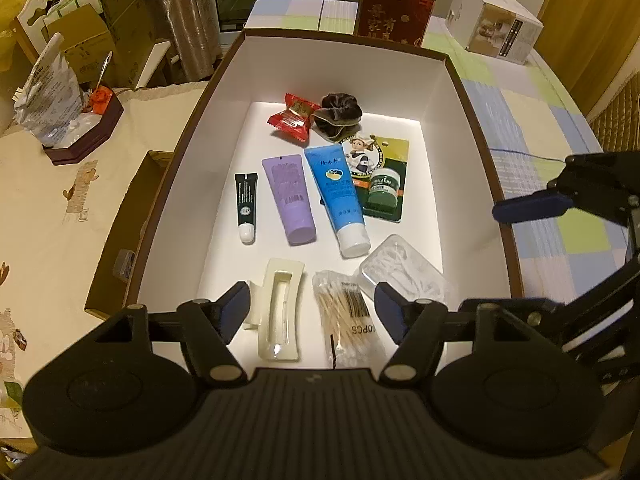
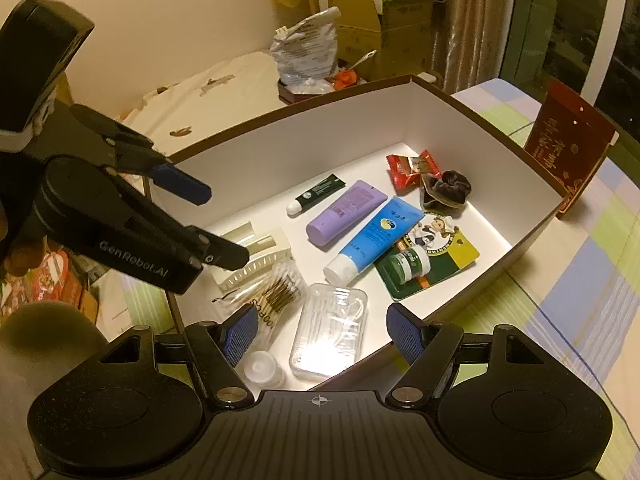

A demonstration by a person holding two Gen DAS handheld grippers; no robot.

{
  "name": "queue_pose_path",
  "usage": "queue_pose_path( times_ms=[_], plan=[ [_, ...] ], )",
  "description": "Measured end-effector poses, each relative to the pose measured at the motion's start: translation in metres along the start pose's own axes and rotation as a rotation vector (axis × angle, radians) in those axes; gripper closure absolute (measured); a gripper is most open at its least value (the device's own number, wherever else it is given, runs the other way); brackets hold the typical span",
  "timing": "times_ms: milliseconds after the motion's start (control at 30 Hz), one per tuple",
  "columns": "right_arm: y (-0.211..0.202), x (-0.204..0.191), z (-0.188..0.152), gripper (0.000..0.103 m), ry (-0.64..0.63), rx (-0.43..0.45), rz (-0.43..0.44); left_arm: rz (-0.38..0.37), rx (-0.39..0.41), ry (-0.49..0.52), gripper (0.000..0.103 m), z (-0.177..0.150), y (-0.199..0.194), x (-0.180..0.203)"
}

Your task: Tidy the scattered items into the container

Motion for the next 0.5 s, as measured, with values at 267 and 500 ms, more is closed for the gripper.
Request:
queue_pose_path(
  times_ms=[267, 500],
  plan=[
    [-0.005, -0.001, -0.002, 0.026, 0.011, -0.005, -0.010, 0.018, 0.008, 0.002, 0.032, -0.003, -0.007, 0.001],
    [-0.009, 0.001, -0.007, 0.026, 0.040, -0.021, -0.024, 0.038, 0.013, 0.001, 0.027, -0.006, -0.014, 0.006]
  ],
)
Point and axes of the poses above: each gripper's, at about its wrist camera, not at the fingertips, and y roughly the way its jaws point, x to its right, z to its top, the point moved 5 cm from there along y, roughly the way its jaws point, and after that the axes turned 9 degrees about -y, right-handed, at the moved point
